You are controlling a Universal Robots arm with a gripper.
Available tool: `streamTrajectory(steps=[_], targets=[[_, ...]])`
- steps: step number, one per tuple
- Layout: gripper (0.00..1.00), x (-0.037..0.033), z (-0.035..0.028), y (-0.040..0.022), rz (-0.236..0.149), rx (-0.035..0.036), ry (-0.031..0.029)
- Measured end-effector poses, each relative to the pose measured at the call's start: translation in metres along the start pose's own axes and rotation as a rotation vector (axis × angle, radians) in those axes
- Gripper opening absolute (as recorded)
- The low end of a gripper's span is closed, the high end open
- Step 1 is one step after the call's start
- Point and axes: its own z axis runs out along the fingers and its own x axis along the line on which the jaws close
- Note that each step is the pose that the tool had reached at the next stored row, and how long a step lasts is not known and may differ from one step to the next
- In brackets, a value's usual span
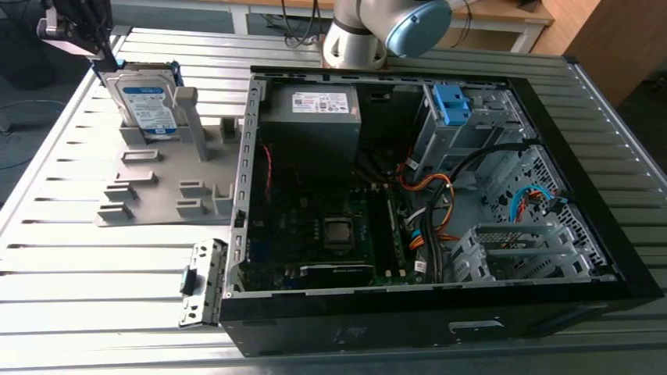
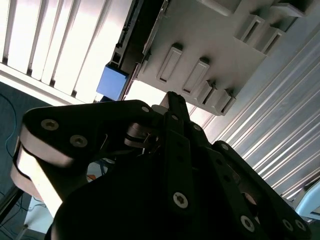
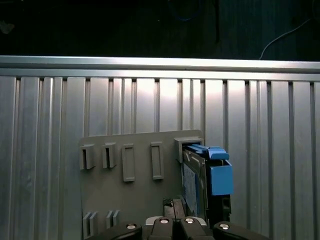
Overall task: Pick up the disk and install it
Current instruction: 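Pick up the disk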
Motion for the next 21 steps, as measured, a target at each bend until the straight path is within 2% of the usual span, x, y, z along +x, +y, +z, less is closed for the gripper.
streamTrajectory(steps=[5, 7, 8, 10, 11, 12, 21], targets=[[0.11, 0.0000, 0.0000, 0.0000, 0.000, 0.0000, 0.0000], [0.23, 0.0000, 0.0000, 0.0000, 0.001, -0.0001, 0.0000], [0.23, 0.0000, 0.0000, 0.0000, 0.001, 0.0000, 0.0000], [0.35, 0.0000, 0.0000, 0.0000, 0.001, 0.0001, 0.0000], [0.35, 0.0000, 0.0000, 0.0000, 0.001, 0.0000, 0.0000], [0.41, 0.0000, 0.0000, 0.0000, 0.001, 0.0000, 0.0000], [0.41, -0.0002, 0.0001, 0.0000, 0.002, 0.0001, -0.0001]])
